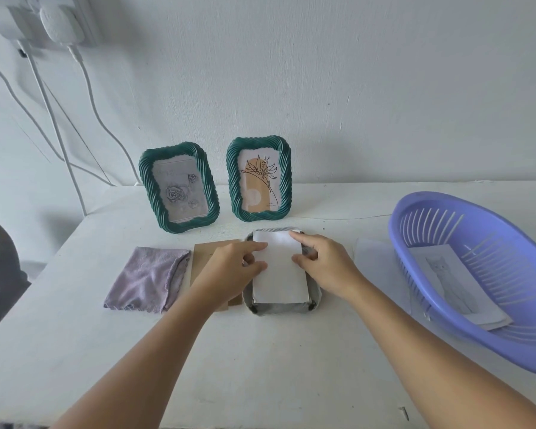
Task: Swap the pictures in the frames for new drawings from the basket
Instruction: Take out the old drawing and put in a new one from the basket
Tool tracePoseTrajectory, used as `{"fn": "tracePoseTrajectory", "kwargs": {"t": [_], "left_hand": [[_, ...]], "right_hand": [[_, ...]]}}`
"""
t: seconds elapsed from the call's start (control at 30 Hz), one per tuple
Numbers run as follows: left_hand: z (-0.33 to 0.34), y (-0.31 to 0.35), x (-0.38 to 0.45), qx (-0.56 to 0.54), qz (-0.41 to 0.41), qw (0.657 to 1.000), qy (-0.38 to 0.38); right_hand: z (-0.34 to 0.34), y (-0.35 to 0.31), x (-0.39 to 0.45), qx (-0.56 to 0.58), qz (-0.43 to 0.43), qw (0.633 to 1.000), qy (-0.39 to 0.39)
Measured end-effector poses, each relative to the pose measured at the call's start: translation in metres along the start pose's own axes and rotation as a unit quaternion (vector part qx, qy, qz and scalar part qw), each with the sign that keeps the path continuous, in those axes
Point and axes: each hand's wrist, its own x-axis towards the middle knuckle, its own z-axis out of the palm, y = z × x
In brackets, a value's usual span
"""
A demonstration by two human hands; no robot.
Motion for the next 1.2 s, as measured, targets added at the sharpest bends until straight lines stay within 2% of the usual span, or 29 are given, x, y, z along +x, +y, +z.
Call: {"fn": "tracePoseTrajectory", "kwargs": {"t": [0.47, 1.03, 1.1, 1.2], "left_hand": [[0.003, -0.001, 0.0, 0.096, -0.019, 0.995, -0.016], [0.007, 0.001, 0.001, 0.076, -0.033, 0.996, -0.015], [0.005, 0.003, -0.003, 0.074, -0.024, 0.997, -0.004], [-0.003, 0.005, -0.012, 0.112, -0.02, 0.991, 0.068]], "right_hand": [[0.009, 0.014, 0.002, -0.155, -0.031, 0.987, 0.016], [0.007, 0.016, 0.002, -0.148, -0.012, 0.989, 0.016], [0.007, 0.016, 0.002, -0.15, -0.01, 0.989, 0.013], [0.006, 0.015, 0.003, -0.156, -0.007, 0.988, 0.01]]}}
